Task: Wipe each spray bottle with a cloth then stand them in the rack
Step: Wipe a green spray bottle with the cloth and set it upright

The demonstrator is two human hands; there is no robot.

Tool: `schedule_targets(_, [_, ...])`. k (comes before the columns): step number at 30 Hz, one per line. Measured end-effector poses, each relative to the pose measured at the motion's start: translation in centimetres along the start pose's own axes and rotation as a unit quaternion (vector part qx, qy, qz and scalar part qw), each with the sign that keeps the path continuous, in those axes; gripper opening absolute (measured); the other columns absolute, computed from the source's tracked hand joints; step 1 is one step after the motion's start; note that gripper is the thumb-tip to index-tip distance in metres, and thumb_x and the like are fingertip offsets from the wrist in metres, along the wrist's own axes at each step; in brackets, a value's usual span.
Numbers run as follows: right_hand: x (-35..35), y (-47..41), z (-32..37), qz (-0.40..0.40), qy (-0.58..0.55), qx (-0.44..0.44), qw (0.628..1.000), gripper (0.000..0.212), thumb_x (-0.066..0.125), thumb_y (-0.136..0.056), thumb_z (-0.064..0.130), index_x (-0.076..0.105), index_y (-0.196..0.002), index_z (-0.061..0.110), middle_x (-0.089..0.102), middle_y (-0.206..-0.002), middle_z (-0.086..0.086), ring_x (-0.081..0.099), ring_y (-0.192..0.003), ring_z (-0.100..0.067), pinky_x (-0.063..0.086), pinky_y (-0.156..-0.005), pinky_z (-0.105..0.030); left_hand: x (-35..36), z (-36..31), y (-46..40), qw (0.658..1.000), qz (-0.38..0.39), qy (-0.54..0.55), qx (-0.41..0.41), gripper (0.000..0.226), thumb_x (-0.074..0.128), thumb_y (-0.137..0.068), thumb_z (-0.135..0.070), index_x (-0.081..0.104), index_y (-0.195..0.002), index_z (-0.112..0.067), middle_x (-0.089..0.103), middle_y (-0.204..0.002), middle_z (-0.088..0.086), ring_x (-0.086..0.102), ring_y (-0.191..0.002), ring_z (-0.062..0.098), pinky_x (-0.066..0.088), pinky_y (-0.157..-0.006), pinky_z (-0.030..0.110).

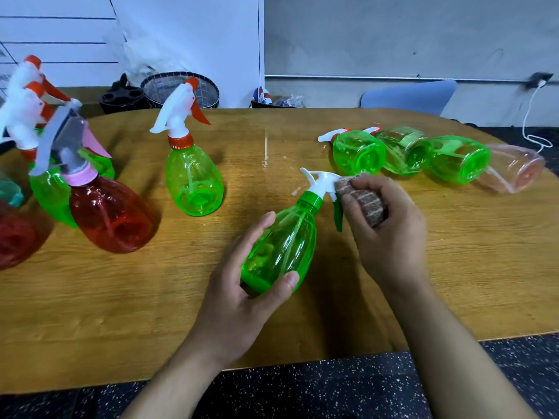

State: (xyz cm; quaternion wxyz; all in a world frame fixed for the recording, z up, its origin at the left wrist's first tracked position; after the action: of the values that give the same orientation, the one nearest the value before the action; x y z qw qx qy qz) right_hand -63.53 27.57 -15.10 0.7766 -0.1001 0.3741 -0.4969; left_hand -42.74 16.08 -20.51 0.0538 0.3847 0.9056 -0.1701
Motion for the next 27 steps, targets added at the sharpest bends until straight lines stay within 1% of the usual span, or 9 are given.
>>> schedule_targets(3, [1.0,0.4,0.5,0.087,0.019,-0.010,0.996,0.015,0.076,-0.090,0.034,0.068,-0.102,0.031,0.070,-0.093,0.015,0.064,-0.078,-0.002,0.046,-0.066,-0.022,0.0,-0.1,0.0,1.000,-0.009,0.003,-0.002,0.074,0.077,-0.086,-0.048,0.050,-0.154,-0.037,0.055,-0.156,-0.019,0.048,-0.148,0.006,0.041,-0.121,0.033])
schedule_targets(5, [1.1,0.5,0.5,0.104,0.031,-0.005,0.994,0.015,0.072,-0.083,0.041,0.066,-0.095,0.033,0.067,-0.083,0.017,0.062,-0.072,0.000,0.040,-0.060,-0.018,0.0,0.0,0.0,1.000,-0.009,0.006,-0.007,0.075,0.076,-0.086,-0.048,0.050,-0.155,-0.038,0.054,-0.156,-0.019,0.048,-0.148,0.005,0.042,-0.121,0.034])
schedule_targets(10, [-0.4,0.0,1.2,0.000,-0.014,-0.031,0.999,0.015,0.075,-0.094,0.027,0.070,-0.108,0.022,0.071,-0.102,0.011,0.067,-0.090,-0.007,0.051,-0.077,-0.027,-0.1,0.0,0.0,1.000,-0.013,0.002,-0.002,0.075,0.076,-0.086,-0.047,0.050,-0.155,-0.035,0.055,-0.156,-0.017,0.049,-0.148,0.007,0.042,-0.122,0.038])
schedule_targets(15, [1.0,0.5,-0.1,0.109,0.050,0.013,0.993,0.014,0.076,-0.086,0.039,0.066,-0.092,0.032,0.068,-0.080,0.015,0.063,-0.070,-0.005,0.047,-0.059,-0.029,-0.1,0.0,0.0,1.000,-0.017,0.003,-0.004,0.075,0.076,-0.086,-0.048,0.050,-0.155,-0.036,0.057,-0.155,-0.016,0.051,-0.146,0.010,0.043,-0.120,0.042])
schedule_targets(17, [0.4,0.4,-0.1,0.083,0.018,0.020,0.996,0.012,0.077,-0.085,0.036,0.068,-0.089,0.030,0.070,-0.079,0.014,0.065,-0.071,-0.005,0.047,-0.060,-0.026,-0.2,0.0,-0.1,1.000,-0.019,0.001,-0.003,0.074,0.076,-0.086,-0.048,0.050,-0.155,-0.036,0.057,-0.155,-0.016,0.051,-0.147,0.011,0.043,-0.120,0.043])
schedule_targets(20, [-0.2,0.2,0.6,0.024,-0.008,-0.008,1.000,0.013,0.077,-0.093,0.028,0.070,-0.103,0.024,0.073,-0.096,0.011,0.066,-0.080,-0.006,0.052,-0.069,-0.028,-0.2,0.0,-0.1,1.000,-0.020,-0.001,-0.002,0.074,0.076,-0.087,-0.046,0.050,-0.155,-0.033,0.057,-0.154,-0.016,0.051,-0.147,0.010,0.043,-0.121,0.037])
schedule_targets(22, [0.6,0.3,0.7,0.046,0.012,-0.014,0.999,0.014,0.076,-0.095,0.030,0.068,-0.106,0.025,0.072,-0.099,0.010,0.066,-0.082,-0.009,0.051,-0.070,-0.030,-0.1,0.0,-0.1,1.000,-0.019,0.000,-0.003,0.074,0.075,-0.086,-0.047,0.050,-0.155,-0.034,0.057,-0.154,-0.017,0.051,-0.146,0.009,0.044,-0.121,0.039])
schedule_targets(24, [1.6,0.3,0.1,0.104,0.039,0.005,0.994,0.013,0.077,-0.091,0.034,0.067,-0.097,0.029,0.072,-0.088,0.011,0.065,-0.074,-0.007,0.049,-0.062,-0.029,-0.2,0.0,-0.1,1.000,-0.019,0.002,-0.007,0.074,0.076,-0.087,-0.047,0.050,-0.155,-0.036,0.057,-0.155,-0.016,0.051,-0.146,0.011,0.043,-0.120,0.045])
schedule_targets(27, [1.1,0.0,-0.9,0.122,0.014,0.043,0.992,0.011,0.080,-0.085,0.031,0.069,-0.086,0.030,0.070,-0.080,0.015,0.064,-0.070,-0.001,0.044,-0.056,-0.018,-0.2,0.2,-0.1,1.000,-0.020,0.008,-0.011,0.075,0.076,-0.087,-0.047,0.049,-0.156,-0.037,0.057,-0.155,-0.013,0.052,-0.146,0.015,0.044,-0.120,0.050])
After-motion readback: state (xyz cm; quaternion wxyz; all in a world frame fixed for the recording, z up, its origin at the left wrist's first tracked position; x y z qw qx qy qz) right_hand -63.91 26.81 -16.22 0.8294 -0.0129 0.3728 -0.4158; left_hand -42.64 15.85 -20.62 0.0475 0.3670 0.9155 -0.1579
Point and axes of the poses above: each hand's wrist, its own y-axis away from the middle knuckle, its own x-axis out of the palm, z = x × y, the point moved 7 cm from there along -y, towards the middle knuckle
